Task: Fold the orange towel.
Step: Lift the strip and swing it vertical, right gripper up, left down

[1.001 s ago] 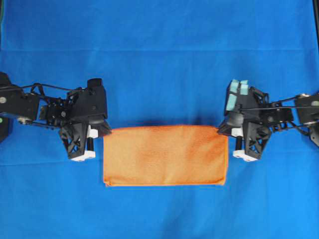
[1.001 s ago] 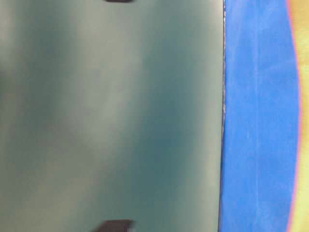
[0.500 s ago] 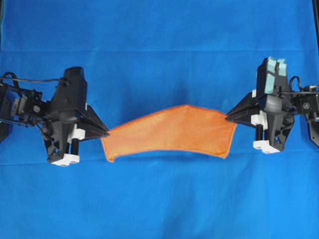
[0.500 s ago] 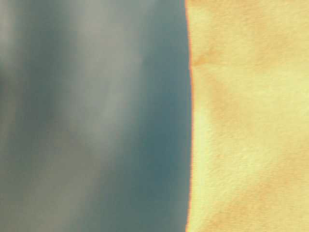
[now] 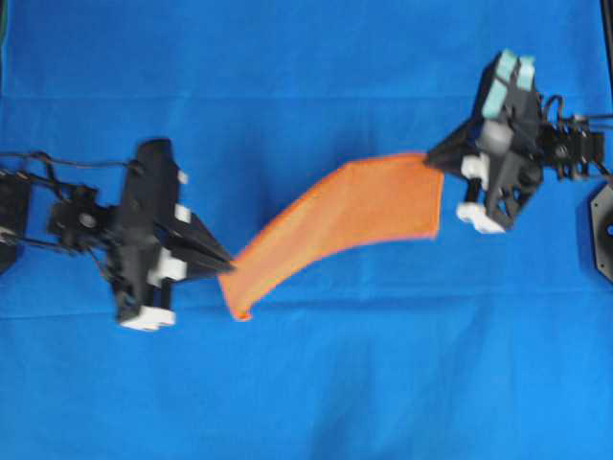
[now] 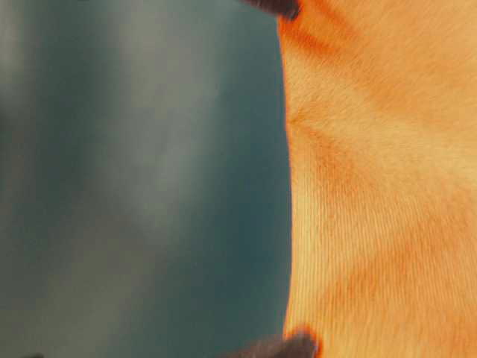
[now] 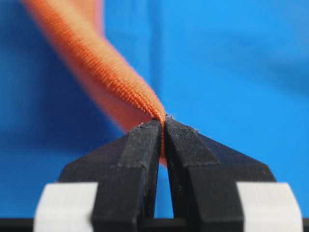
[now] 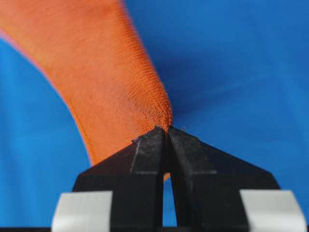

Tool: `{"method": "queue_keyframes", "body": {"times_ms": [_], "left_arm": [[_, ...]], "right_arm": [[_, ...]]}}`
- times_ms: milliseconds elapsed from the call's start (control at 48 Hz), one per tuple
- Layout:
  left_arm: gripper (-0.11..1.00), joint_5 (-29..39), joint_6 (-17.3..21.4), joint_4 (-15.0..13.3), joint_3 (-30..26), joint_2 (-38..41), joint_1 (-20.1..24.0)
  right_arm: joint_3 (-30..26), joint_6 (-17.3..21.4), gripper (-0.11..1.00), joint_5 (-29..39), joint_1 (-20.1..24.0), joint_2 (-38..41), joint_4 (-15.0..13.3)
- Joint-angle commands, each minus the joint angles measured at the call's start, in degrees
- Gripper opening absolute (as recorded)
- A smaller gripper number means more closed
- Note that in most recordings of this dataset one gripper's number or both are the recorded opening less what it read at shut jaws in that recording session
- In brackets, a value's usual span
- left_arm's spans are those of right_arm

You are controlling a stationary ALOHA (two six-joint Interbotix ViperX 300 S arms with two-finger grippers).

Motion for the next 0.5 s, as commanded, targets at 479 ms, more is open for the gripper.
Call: {"method": "queue_keyframes", "body": {"times_ms": [479], "left_arm": [[0.02,-4.7,15.9,0.2,-16.6,14.0,-6.3]], "right_arm": [[-15.3,-0.4,0.02,-8.2,-11.9,15.8,-12.9]]}}
